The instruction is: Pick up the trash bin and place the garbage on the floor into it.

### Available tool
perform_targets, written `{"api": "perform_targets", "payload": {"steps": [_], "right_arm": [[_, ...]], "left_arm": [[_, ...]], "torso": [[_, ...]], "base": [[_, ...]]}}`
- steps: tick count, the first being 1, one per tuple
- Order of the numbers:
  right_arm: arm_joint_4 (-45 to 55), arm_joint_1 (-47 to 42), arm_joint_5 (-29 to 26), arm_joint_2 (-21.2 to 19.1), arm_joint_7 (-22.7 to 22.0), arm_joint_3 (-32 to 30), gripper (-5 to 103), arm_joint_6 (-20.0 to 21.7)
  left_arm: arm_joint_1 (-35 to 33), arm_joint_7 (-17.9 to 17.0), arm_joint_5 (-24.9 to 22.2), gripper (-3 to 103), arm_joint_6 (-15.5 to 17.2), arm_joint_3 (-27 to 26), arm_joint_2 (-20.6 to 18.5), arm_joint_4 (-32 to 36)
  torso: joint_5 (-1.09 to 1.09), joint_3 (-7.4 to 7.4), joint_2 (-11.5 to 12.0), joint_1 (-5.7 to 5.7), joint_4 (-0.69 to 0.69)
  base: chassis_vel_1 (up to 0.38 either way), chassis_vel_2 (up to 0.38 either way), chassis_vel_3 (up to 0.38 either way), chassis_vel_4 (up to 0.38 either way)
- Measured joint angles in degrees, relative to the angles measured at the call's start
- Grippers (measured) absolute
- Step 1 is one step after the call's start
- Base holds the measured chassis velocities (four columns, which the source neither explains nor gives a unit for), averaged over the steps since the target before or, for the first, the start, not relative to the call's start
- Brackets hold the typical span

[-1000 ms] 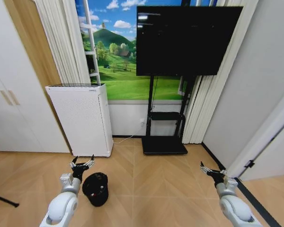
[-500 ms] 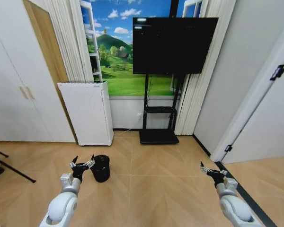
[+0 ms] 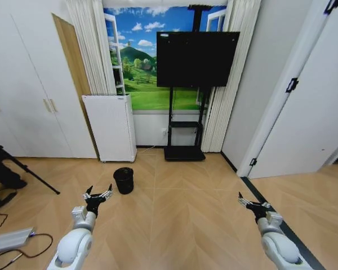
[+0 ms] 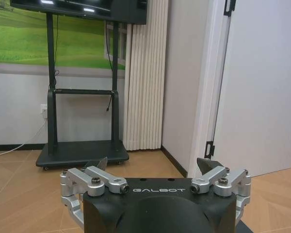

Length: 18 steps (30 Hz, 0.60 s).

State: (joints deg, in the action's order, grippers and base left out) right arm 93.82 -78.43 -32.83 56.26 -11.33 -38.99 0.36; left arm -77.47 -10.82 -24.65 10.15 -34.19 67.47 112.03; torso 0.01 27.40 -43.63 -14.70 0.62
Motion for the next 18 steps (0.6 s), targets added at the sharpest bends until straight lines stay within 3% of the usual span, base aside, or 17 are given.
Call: {"api": "perform_targets", "payload": {"steps": [5,12,18], "right_arm": [[-0.01,0.00,0.00,0.00,-0.01,0.00,100,0.00],[-0.01,0.03,0.00,0.00,-0.01,0.00,100,0.00],[-0.01,0.03,0.00,0.00,-0.01,0.00,100,0.00]], "left_arm": [[0.01,0.01,0.00,100,0.00,0.01,0.00,0.00],[0.02,0.01,0.00,100,0.00,0.01,0.00,0.00],[0.02,0.01,0.00,100,0.00,0.01,0.00,0.00]], "torso": [[0.00,0.02,0.01,-0.02,0.09],[-0.01,0.04,0.04,-0.10,0.00],[-0.01,0.03,0.04,-0.07,0.05]], "base": [[0.056,-0.042,-0.079,0.082],[-0.061,0.033,0.073,-0.033],[-0.002,0.012,-0.006,-0.008]]}}
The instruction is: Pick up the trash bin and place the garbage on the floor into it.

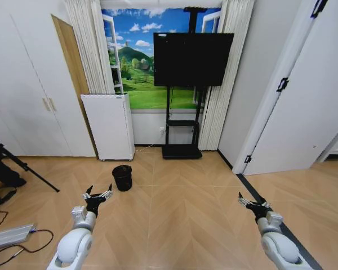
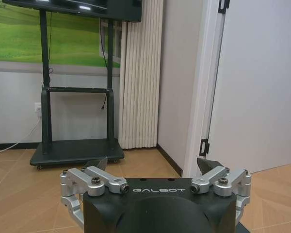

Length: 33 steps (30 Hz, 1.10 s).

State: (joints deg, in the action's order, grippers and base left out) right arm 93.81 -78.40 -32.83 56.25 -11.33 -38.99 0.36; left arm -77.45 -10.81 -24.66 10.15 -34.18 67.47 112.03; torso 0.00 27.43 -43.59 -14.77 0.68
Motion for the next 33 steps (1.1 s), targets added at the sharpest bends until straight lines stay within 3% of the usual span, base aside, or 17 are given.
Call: {"api": "perform_targets", "payload": {"steps": [33], "right_arm": [[0.00,-0.02,0.00,0.00,0.00,0.00,100,0.00]], "left_arm": [[-0.01,0.01,0.00,100,0.00,0.00,0.00,0.00]], "torso": [[0.01,-0.01,-0.02,0.01,-0.01]], "base": [[0.032,-0.037,-0.034,0.031]]}}
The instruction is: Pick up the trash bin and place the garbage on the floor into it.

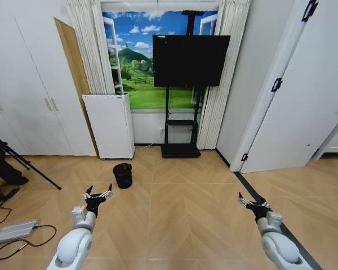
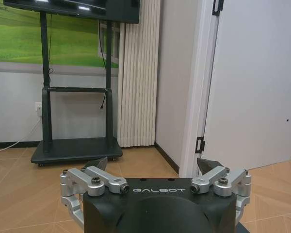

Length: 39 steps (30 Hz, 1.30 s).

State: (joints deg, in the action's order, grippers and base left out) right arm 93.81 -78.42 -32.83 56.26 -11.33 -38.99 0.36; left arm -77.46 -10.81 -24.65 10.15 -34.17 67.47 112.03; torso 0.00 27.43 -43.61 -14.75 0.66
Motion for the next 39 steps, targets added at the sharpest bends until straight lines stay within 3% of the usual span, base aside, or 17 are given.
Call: {"api": "perform_targets", "payload": {"steps": [12,17,39], "right_arm": [[0.00,0.00,0.00,0.00,0.00,0.00,100,0.00],[0.00,0.01,0.00,0.00,0.00,0.00,100,0.00],[0.00,0.00,0.00,0.00,0.00,0.00,100,0.00]], "left_arm": [[0.00,0.01,0.00,100,0.00,-0.02,-0.01,0.00],[0.00,0.01,0.00,100,0.00,0.00,0.00,0.00],[0.00,0.01,0.00,100,0.00,-0.01,0.00,0.00]], "torso": [[-0.01,0.00,0.00,0.01,-0.04],[0.01,0.00,0.01,0.01,0.03],[0.00,0.00,0.01,0.01,0.01]], "base": [[0.095,0.084,-0.076,-0.088],[0.005,0.013,0.002,-0.009],[0.028,0.029,-0.029,-0.027]]}}
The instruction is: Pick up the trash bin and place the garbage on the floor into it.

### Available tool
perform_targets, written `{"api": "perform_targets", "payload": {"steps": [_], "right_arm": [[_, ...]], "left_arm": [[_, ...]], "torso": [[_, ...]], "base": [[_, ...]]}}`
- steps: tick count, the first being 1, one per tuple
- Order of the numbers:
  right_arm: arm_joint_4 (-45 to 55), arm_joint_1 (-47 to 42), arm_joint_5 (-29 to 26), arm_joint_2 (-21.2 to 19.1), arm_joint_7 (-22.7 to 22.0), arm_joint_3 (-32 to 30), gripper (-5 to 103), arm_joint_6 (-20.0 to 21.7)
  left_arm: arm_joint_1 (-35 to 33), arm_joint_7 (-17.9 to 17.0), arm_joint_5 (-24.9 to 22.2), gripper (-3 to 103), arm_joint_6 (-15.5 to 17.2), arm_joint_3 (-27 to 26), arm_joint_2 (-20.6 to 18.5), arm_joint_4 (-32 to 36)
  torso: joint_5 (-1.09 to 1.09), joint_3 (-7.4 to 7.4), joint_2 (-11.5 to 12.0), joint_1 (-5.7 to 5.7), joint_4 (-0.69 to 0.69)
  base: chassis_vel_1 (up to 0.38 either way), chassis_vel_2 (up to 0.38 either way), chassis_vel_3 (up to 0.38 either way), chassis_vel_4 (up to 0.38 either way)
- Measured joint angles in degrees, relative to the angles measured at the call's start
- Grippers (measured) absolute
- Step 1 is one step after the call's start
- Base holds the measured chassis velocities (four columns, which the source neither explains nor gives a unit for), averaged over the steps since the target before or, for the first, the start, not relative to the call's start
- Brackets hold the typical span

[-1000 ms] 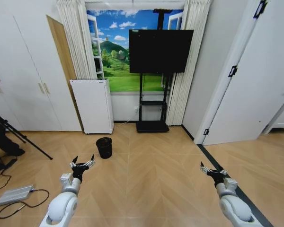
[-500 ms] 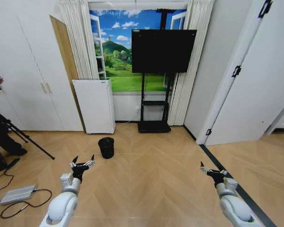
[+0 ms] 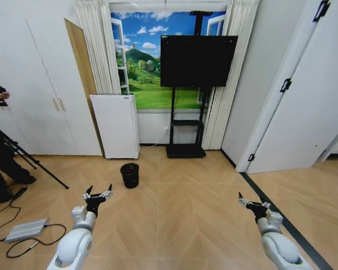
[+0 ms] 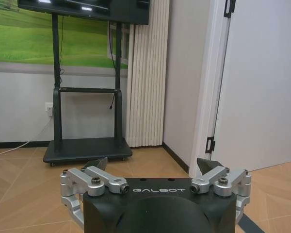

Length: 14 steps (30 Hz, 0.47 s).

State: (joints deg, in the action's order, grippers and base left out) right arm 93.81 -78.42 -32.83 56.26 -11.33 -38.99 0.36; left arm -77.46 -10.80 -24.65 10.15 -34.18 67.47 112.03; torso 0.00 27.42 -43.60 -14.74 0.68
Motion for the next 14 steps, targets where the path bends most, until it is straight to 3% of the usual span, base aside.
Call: {"api": "perform_targets", "payload": {"steps": [14], "right_arm": [[0.00,0.00,0.00,0.00,0.00,0.00,100,0.00]], "left_arm": [[0.00,0.00,0.00,100,0.00,0.00,0.00,0.00]], "torso": [[-0.01,0.00,0.00,0.00,-0.02]], "base": [[0.000,0.000,0.000,0.000]]}}
